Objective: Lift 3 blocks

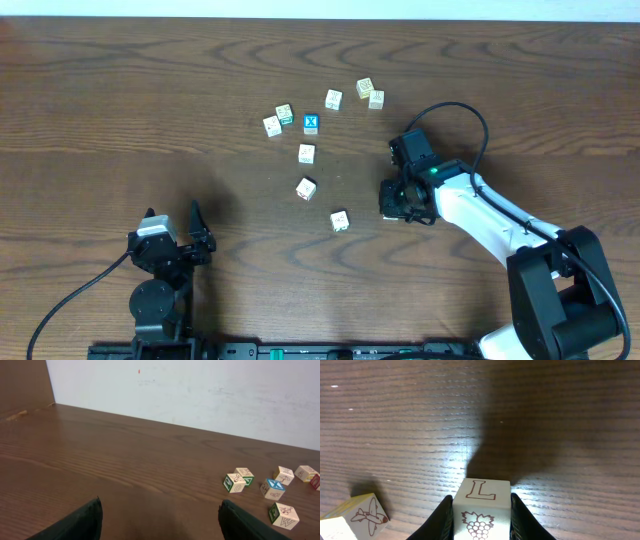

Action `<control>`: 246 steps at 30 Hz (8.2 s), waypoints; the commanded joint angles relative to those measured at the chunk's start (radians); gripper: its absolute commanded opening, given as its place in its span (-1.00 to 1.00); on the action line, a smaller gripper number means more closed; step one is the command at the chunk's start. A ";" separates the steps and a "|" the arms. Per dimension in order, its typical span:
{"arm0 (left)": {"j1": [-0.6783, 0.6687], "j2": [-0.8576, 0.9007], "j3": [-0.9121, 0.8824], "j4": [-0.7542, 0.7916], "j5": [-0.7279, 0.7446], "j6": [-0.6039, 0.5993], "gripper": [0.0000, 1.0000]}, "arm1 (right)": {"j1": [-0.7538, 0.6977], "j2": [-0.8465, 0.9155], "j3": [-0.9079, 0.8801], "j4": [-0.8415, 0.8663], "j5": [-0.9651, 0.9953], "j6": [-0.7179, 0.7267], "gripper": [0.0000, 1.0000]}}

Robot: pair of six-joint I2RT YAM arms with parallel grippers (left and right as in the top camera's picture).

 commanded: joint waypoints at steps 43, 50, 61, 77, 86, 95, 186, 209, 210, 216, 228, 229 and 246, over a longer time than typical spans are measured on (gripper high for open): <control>0.004 -0.005 -0.034 -0.015 0.006 0.006 0.50 | 0.144 0.003 0.040 0.077 0.001 -0.093 0.92; 0.004 -0.005 -0.034 -0.015 0.006 0.006 0.49 | 0.143 0.002 0.138 0.035 0.005 -0.168 0.96; 0.004 -0.005 -0.034 -0.015 0.006 0.006 0.49 | 0.143 0.003 0.180 0.060 -0.009 -0.245 0.92; 0.004 -0.005 -0.034 -0.015 0.006 0.006 0.49 | 0.219 0.074 0.179 0.135 -0.195 -0.649 0.94; 0.004 -0.005 -0.034 -0.015 0.006 0.006 0.50 | 0.223 0.192 0.188 0.208 -0.278 -0.665 0.80; 0.004 -0.005 -0.034 -0.015 0.006 0.006 0.50 | 0.288 0.236 0.260 0.220 -0.287 -0.705 0.65; 0.004 -0.005 -0.034 -0.015 0.006 0.006 0.49 | 0.497 0.260 0.417 -0.372 0.107 -0.122 -0.93; 0.004 -0.005 -0.034 -0.015 0.006 0.006 0.50 | 0.495 0.261 0.416 -0.348 0.274 -0.120 -0.67; 0.004 -0.005 -0.034 -0.015 0.006 0.006 0.49 | 0.495 0.261 0.416 -0.344 0.280 -0.120 -0.66; 0.004 -0.005 -0.034 -0.015 0.006 0.006 0.49 | 0.495 0.261 0.416 -0.339 0.299 -0.120 -0.71; 0.004 -0.005 -0.034 -0.015 0.006 0.006 0.50 | 0.496 0.261 0.414 -0.409 0.240 -0.120 -0.86; 0.004 -0.005 -0.034 -0.015 0.006 0.006 0.50 | 0.496 0.261 0.414 -0.409 0.241 -0.120 -0.86; 0.004 -0.005 -0.034 -0.015 0.006 0.006 0.50 | 0.491 0.261 0.413 -0.363 0.375 -0.150 -0.67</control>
